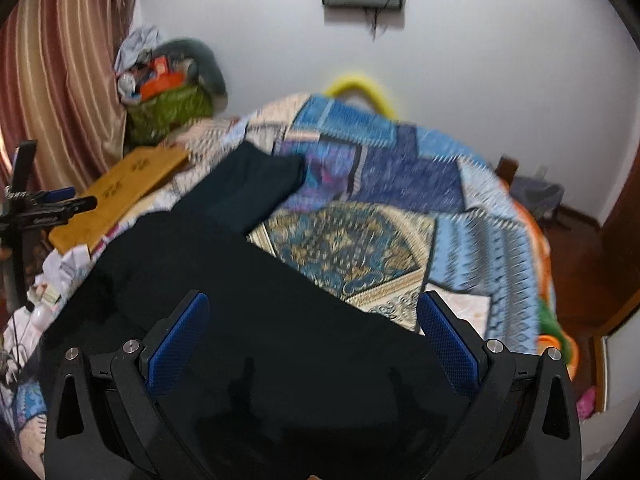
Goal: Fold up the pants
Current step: 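Lower both grippers onto the black pants and close them on the fabric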
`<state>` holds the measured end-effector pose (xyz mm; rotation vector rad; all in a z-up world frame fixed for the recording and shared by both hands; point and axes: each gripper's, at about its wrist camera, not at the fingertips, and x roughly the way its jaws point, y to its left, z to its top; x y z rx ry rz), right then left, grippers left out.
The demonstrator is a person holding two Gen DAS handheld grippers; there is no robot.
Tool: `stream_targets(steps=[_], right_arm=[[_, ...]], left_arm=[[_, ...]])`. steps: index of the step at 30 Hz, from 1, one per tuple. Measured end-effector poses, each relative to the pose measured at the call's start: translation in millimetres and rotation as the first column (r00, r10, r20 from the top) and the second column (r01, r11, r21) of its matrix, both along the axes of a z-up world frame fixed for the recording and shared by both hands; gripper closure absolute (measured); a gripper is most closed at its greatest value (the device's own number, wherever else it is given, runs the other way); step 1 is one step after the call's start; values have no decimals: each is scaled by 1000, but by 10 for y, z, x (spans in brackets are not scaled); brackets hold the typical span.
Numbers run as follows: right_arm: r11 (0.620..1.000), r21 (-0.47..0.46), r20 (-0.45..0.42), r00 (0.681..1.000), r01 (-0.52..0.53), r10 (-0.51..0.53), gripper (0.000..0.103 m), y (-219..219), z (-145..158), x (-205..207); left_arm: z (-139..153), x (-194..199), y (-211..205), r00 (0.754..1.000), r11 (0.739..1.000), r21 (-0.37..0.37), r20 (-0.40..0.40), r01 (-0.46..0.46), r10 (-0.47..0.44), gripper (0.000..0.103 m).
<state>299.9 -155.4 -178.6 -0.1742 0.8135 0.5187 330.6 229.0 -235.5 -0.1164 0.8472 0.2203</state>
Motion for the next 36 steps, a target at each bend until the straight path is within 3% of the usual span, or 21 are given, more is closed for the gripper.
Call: stream_targets(steps=[2, 4, 14, 19, 21, 22, 23, 24, 25, 28, 31, 36], right_arm=[[999, -21, -30, 999, -26, 26, 4, 46, -127, 103], [998, -37, -59, 997, -51, 49, 11, 75, -234, 235], [990, -26, -220, 967, -136, 127, 25, 219, -633, 759], [986, 31, -335, 928, -161, 162, 26, 321, -852, 846], [986, 9, -322, 933, -168, 161, 26, 386, -903, 802], [984, -6, -308, 936, -179, 169, 32, 419, -899, 769], [980, -4, -308, 933, -199, 188, 39, 450, -885, 735], [979, -1, -313, 930, -205, 194, 53, 460, -871, 730], [979, -9, -312, 931, -202, 189, 67, 468, -863, 715], [977, -53, -292, 939, -205, 181, 96, 498, -856, 661], [976, -83, -262, 949, -203, 175, 98, 491, -811, 584], [981, -70, -198, 966, -183, 166, 98, 432, -593, 461]], left_arm=[[-227, 147, 159, 998, 999, -40, -62, -10, 7, 37], [-384, 244, 274, 996, 997, -72, -93, -15, 8, 39], [-959, 797, 503, 969, 981, -193, -246, -35, -14, 41], [-1125, 968, 616, 958, 955, -286, -286, -83, -2, 35], [-1142, 1009, 614, 955, 952, -295, -297, -82, -10, 35], [-1137, 1014, 606, 955, 954, -291, -298, -77, -13, 37], [-1121, 1012, 585, 957, 956, -288, -290, -65, -23, 50], [-1106, 1004, 568, 958, 953, -300, -283, -51, -38, 60], [-1089, 989, 551, 959, 952, -302, -281, -49, -40, 64], [-1017, 913, 459, 963, 970, -237, -267, -42, -23, 71], [-924, 790, 375, 966, 983, -182, -258, -29, -19, 81], [-599, 547, 369, 980, 985, -171, -200, -13, -21, 85]])
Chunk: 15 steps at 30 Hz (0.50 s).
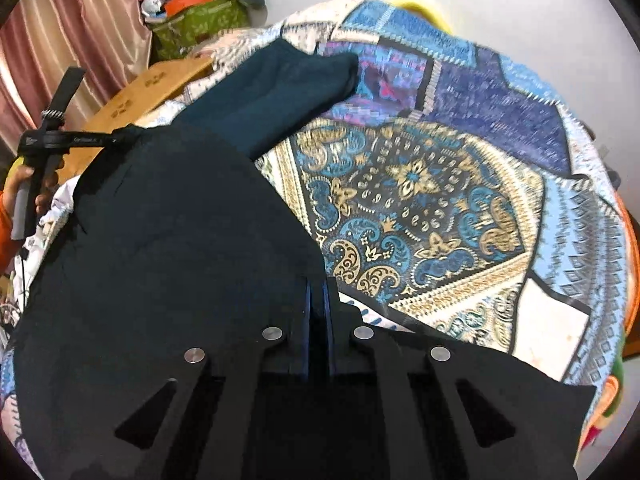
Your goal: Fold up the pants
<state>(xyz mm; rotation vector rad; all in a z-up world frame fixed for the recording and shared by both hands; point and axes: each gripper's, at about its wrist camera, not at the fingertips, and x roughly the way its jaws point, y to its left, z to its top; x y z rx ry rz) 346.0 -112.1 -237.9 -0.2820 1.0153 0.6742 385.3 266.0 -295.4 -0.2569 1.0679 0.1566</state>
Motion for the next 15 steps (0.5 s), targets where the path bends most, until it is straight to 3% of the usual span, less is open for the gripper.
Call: stream_targets(steps=[7, 10, 13, 15], right_arm=[[998, 52, 98, 994, 36, -41, 98, -71, 464, -292], [993, 100, 119, 990, 57, -69, 98, -170, 650, -467], [991, 122, 133, 989, 46, -62, 98, -242, 768, -738], [993, 116, 146, 988, 27, -44, 98, -245, 813, -941]], left_arm=[[723, -442, -93, 991, 999, 43, 132, 21, -26, 91], [931, -672, -176, 985, 996, 79, 169, 32, -45, 92], [1111, -1016, -249, 974, 989, 143, 220, 27, -59, 99], [1212, -1264, -249, 966, 990, 139, 253, 20, -55, 99]])
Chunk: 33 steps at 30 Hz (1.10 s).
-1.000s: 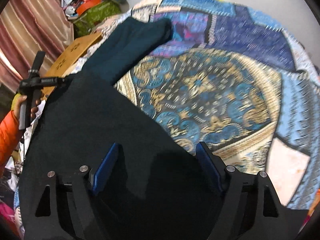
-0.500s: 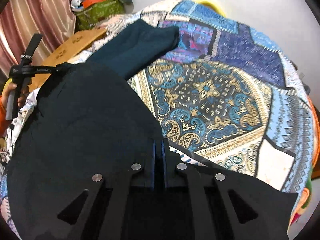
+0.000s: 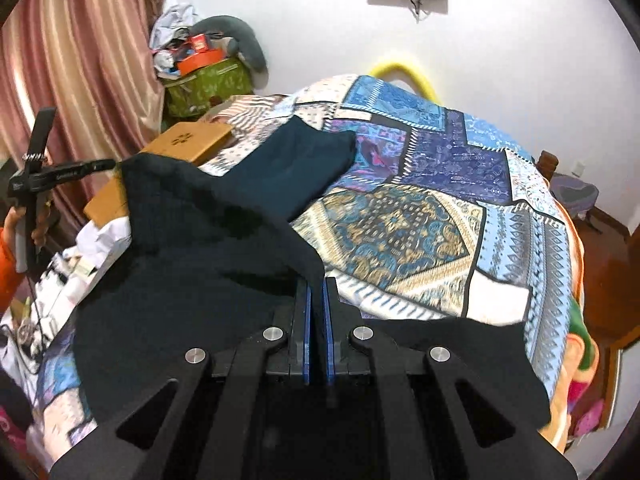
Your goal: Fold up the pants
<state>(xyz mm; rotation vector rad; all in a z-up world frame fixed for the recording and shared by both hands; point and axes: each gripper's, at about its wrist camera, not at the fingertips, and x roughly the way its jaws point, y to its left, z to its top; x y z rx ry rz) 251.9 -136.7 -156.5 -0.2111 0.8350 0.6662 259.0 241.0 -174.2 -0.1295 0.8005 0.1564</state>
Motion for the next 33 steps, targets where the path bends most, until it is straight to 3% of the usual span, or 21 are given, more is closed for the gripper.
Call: stream_targets(steps=[2, 5, 10, 12, 14, 15, 17, 22, 28, 33], right_arm=[[1000, -1, 7, 1000, -23, 23, 98, 3, 25, -177], [998, -8, 24, 998, -59, 59, 98, 60, 10, -435], [999, 0, 5, 999, -45, 45, 98, 78, -81, -501], [999, 17, -7, 1000, -27, 27, 98, 48, -97, -425], [1000, 27, -11, 1000, -13, 13, 98, 18, -105, -364], [1000, 27, -15, 1000, -6, 6, 98, 1, -120, -326], [1000, 17, -21, 1000, 9, -9, 98, -32, -160, -254], [998, -13, -58, 997, 57, -57, 98, -111, -301, 183], [998, -38, -99, 993, 59, -63, 98, -103, -493, 585], [996, -83, -151, 987, 43, -55, 98, -33, -754, 830]], left_arm=[[26, -188, -3, 1000, 1000, -21, 7, 6, -6, 99], [-17, -396, -68, 1000, 1000, 4, -19, 19, -19, 99], [-229, -322, -26, 996, 996, -84, -89, -4, -4, 95], [-334, -155, 7, 993, 992, -123, -120, -9, -6, 78], [-410, 43, 34, 992, 989, -146, -128, -6, -13, 40], [-441, 106, 45, 992, 989, -147, -127, -8, -11, 36], [-522, 351, 95, 990, 989, -148, -139, -21, 0, 35], [-863, 976, 274, 983, 962, -268, -182, -44, -6, 35], [-1365, 1558, 365, 963, 958, -283, -267, -49, -30, 35], [-1719, 1818, 401, 948, 948, -310, -317, -65, -39, 35]])
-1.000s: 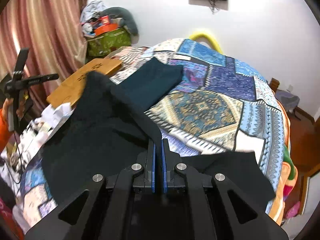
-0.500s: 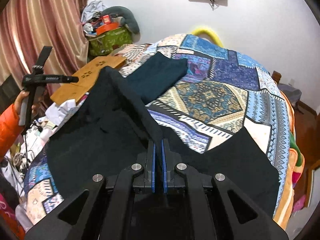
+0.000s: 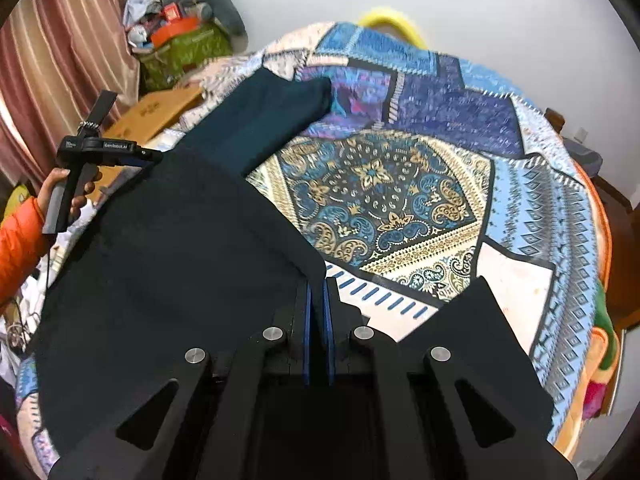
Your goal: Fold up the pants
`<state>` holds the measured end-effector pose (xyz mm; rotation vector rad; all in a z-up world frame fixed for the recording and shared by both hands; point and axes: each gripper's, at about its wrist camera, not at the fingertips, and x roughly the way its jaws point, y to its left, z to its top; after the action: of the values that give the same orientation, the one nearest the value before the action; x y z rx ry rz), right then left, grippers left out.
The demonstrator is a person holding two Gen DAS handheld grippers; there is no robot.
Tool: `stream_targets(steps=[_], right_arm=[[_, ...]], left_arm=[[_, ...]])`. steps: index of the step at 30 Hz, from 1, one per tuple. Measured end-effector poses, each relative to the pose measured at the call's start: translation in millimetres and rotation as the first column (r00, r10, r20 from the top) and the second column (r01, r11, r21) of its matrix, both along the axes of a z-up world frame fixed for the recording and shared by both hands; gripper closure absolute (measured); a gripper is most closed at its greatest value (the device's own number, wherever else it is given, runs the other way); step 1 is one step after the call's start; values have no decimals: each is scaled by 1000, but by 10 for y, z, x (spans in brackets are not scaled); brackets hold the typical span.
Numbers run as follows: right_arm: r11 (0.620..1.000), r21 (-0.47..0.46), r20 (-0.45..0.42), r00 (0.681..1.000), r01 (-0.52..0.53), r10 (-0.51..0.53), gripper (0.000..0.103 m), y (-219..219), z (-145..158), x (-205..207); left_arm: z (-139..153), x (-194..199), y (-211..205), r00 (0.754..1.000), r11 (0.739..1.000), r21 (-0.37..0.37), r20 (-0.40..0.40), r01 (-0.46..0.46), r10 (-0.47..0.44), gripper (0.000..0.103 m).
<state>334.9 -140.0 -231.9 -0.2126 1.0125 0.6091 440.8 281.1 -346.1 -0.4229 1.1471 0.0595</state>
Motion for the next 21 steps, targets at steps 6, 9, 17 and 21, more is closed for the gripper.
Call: stream_targets(steps=[6, 9, 17, 21], right_arm=[[1000, 1, -47, 999, -6, 6, 98, 32, -151, 64], [1000, 12, -46, 999, 1, 0, 98, 10, -129, 20], [999, 51, -14, 1000, 8, -8, 98, -76, 81, -105], [998, 60, 6, 1000, -2, 1, 98, -44, 155, -133]], left_arm=[[-50, 31, -148, 999, 996, 81, 6, 37, -38, 47], [47, -61, -227, 999, 990, 130, 11, 45, -47, 71], [254, -367, -188, 999, 974, 225, 6, 30, -33, 98], [471, -514, -252, 996, 971, 234, 73, 40, -58, 101]])
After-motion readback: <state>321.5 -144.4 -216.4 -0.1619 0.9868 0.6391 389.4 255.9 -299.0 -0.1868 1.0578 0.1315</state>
